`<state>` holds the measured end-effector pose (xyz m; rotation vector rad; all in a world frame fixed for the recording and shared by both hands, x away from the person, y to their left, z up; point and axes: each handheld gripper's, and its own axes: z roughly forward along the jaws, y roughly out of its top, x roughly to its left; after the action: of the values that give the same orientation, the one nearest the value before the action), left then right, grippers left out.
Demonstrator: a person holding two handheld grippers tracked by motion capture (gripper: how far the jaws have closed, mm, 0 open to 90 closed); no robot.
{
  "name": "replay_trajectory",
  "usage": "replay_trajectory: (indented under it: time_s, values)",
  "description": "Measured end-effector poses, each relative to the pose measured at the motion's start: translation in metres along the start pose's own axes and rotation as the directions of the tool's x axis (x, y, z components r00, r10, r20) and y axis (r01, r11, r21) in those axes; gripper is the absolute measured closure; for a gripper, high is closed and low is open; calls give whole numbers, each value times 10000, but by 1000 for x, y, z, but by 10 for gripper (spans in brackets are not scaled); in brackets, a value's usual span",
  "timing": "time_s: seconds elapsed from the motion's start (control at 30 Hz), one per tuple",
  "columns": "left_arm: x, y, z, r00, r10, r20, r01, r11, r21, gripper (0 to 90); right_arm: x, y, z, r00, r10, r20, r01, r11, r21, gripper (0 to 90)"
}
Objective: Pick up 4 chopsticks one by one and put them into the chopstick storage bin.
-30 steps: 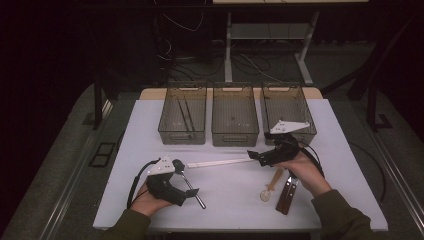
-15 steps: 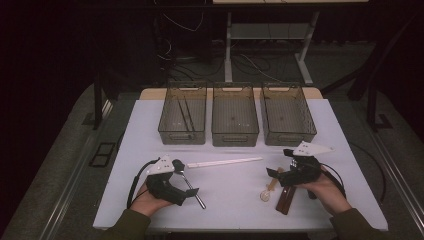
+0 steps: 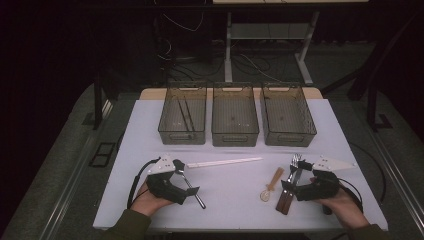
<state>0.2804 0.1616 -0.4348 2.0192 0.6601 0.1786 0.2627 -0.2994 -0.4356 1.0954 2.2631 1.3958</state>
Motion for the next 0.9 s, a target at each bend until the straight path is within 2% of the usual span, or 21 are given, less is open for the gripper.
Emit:
replay_trajectory:
  time_s: [0.2, 0.4, 0.53, 0.63, 0.77, 0.9]
  values:
    - [0, 6, -1, 9999, 34, -132, -36, 9999, -105, 54, 0, -1, 3, 9999, -66, -154, 69, 9999, 155, 31]
    - [2, 15, 0, 9990, 151, -412, -157, 9998, -145, 207, 3, -2, 6, 9998, -136, -169, 141, 9995, 277, 31]
    - [6, 22, 4, 9986, 144, -513, -148, 9999, -65, 352, 1, -2, 6, 9999, -59, -119, 62, 9996, 262, 31]
    - [12, 26, 9, 9981, -107, -611, 115, 9998, 131, 488, 1, -2, 7, 10000, -32, -80, 34, 9994, 332, 31]
    - [19, 29, 16, 9950, -342, -942, 397, 9976, 565, 677, 1, -2, 9, 10000, -49, -52, 51, 9992, 386, 31]
    - [27, 33, 23, 9898, -444, -1357, 562, 9948, 847, 818, 1, -2, 9, 9999, -95, -40, 97, 9991, 417, 31]
